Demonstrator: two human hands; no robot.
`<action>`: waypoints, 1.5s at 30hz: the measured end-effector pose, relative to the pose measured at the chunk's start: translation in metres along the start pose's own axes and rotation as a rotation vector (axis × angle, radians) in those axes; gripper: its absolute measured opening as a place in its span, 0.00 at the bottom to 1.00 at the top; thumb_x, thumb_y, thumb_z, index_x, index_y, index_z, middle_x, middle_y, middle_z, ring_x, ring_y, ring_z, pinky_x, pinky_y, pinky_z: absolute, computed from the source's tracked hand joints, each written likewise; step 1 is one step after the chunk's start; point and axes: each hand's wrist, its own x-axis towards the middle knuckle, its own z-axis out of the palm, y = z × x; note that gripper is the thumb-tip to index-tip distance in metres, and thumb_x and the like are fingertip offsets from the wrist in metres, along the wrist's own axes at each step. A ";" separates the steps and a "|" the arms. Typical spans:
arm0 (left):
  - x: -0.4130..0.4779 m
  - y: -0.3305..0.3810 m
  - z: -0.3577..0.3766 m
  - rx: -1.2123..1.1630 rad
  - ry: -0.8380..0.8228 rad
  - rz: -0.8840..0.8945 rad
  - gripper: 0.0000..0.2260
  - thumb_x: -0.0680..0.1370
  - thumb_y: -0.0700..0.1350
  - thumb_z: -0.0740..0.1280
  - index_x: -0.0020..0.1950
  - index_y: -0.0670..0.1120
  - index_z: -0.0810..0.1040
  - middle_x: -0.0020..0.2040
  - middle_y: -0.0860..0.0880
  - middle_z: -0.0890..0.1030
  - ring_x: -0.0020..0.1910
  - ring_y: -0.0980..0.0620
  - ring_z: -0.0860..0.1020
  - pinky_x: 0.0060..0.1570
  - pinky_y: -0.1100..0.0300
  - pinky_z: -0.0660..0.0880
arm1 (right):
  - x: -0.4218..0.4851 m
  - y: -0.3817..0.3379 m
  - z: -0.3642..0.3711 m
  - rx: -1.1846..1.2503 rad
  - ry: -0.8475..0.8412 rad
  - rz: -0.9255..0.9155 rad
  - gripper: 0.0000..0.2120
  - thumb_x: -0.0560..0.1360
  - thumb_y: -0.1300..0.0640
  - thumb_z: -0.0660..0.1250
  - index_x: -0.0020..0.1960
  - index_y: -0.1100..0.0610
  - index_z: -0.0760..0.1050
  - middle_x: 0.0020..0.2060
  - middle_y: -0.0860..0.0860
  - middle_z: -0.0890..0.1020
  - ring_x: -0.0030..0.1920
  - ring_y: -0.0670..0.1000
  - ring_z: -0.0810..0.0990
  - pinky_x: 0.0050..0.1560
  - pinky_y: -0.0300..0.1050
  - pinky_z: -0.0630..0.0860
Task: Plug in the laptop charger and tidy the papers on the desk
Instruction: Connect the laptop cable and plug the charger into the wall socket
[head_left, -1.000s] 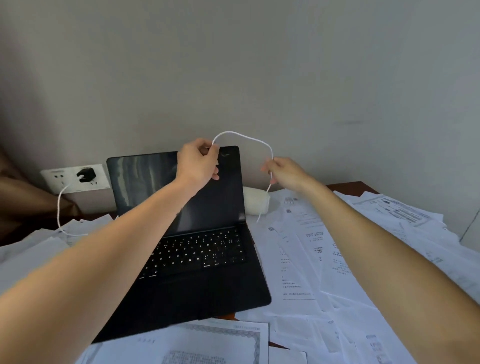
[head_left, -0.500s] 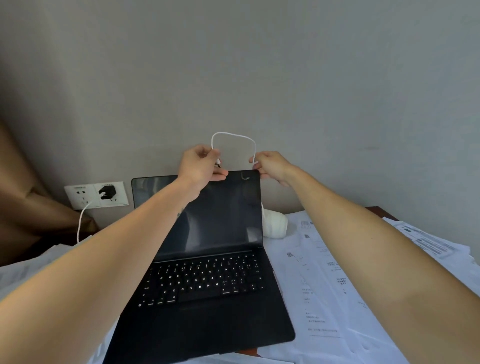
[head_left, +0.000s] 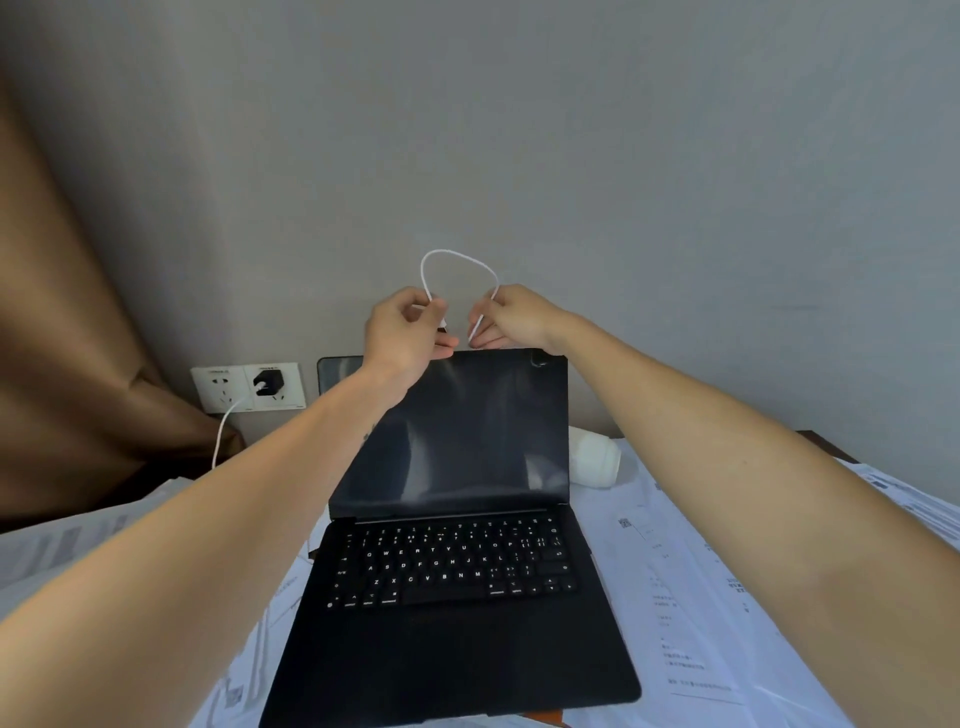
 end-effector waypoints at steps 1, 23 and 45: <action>-0.001 -0.001 -0.003 0.011 -0.004 0.002 0.07 0.84 0.44 0.68 0.46 0.46 0.80 0.45 0.41 0.84 0.40 0.45 0.87 0.46 0.49 0.86 | 0.001 -0.003 0.003 0.026 -0.013 -0.010 0.15 0.86 0.58 0.54 0.56 0.66 0.76 0.53 0.64 0.83 0.54 0.58 0.86 0.54 0.44 0.83; -0.061 -0.040 0.044 0.894 -0.297 0.209 0.08 0.83 0.54 0.67 0.49 0.52 0.82 0.40 0.52 0.83 0.43 0.47 0.81 0.45 0.54 0.74 | -0.073 0.047 -0.052 -0.443 0.104 0.123 0.19 0.78 0.64 0.57 0.69 0.61 0.63 0.64 0.57 0.68 0.53 0.55 0.76 0.49 0.46 0.72; -0.107 -0.082 0.119 1.125 -0.445 0.436 0.13 0.87 0.49 0.59 0.60 0.50 0.83 0.53 0.47 0.75 0.43 0.44 0.78 0.41 0.54 0.68 | -0.170 0.144 -0.046 -0.202 0.242 -0.018 0.08 0.82 0.50 0.64 0.56 0.53 0.76 0.47 0.49 0.83 0.45 0.45 0.83 0.44 0.39 0.74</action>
